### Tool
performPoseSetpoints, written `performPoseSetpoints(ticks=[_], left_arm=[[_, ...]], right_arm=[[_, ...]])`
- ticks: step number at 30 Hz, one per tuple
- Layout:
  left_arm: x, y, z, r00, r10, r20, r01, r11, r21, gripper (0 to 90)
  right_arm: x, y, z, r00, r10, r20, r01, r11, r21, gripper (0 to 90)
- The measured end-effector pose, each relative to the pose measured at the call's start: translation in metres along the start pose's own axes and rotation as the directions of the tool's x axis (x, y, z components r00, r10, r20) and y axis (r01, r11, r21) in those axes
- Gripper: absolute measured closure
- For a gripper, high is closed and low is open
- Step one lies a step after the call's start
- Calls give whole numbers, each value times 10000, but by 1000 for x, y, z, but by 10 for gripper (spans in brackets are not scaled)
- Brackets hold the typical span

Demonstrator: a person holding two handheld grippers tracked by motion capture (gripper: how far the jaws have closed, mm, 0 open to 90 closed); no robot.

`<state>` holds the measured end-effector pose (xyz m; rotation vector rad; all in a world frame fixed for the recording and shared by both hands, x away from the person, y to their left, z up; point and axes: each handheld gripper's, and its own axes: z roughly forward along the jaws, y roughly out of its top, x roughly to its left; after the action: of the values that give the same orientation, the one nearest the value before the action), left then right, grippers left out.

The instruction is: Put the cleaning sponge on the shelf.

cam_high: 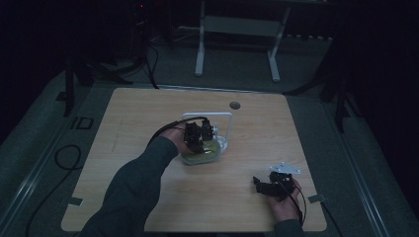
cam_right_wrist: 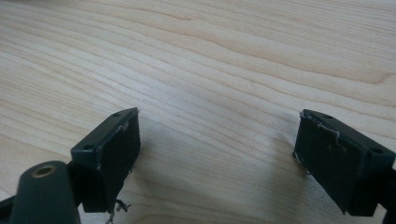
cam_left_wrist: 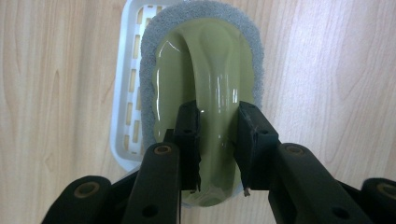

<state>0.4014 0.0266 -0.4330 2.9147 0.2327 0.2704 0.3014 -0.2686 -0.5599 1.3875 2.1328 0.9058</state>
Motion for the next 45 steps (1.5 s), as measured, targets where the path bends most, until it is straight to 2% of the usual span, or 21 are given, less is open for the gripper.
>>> performPoseSetpoints(ticks=[7, 12, 20, 27, 31, 34, 45], left_arm=[[2, 5, -5, 9993, 348, -140, -352, 9989, -306, 718], [2, 7, -2, 9982, 545, -254, -551, 9982, -228, 718], [5, 7, 1, 9975, 623, -322, -630, 9978, -194, 718], [8, 5, 1, 9958, 715, -576, -730, 9971, -233, 717], [8, 7, 1, 9922, 973, -775, -975, 9952, 17, 717], [8, 11, -1, 9895, 1145, -879, -1147, 9934, 24, 717], [8, 17, 7, 9844, 1391, -1080, -1379, 9903, 190, 717]], right_arm=[[0, 0, 0, 10000, -12, -3, 12, 10000, -8, 139], [0, 0, 0, 10000, -9, -4, 9, 10000, -4, 139], [0, 0, 0, 10000, -15, -3, 15, 10000, -5, 139], [0, 0, 0, 10000, -13, -2, 13, 10000, -4, 140], [0, 0, 0, 10000, -29, 1, 29, 10000, -13, 139], [0, 0, 0, 10000, -7, -2, 7, 10000, -6, 139], [0, 0, 0, 10000, -24, -7, 24, 10000, -6, 140]])
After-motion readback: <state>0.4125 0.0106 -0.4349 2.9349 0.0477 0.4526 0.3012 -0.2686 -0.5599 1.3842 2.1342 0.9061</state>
